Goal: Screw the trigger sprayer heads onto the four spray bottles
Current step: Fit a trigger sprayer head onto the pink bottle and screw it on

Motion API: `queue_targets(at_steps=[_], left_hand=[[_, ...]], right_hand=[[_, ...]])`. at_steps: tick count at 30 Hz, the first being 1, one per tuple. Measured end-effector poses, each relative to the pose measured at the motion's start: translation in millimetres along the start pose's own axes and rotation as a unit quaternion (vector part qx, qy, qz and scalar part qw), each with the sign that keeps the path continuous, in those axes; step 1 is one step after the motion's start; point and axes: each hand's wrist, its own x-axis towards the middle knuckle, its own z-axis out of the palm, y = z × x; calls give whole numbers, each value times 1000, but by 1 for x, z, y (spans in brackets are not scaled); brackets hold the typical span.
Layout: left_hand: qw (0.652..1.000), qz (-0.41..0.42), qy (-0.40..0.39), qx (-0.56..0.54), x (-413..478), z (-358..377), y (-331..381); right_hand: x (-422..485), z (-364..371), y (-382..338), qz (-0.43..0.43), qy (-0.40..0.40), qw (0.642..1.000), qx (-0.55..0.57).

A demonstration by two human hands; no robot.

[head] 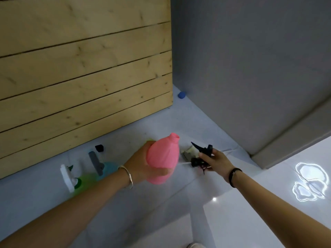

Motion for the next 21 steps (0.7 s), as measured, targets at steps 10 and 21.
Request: queue_targets(at_steps=[10,21], left_hand=[[995,48,92,-15,-56,-48,97],[961,100,255,-26,-154,-77,164]], right_hand=[[-79,-3,-148,-181,-19,982,54],[-199,22,-285,-338,69,933,100]])
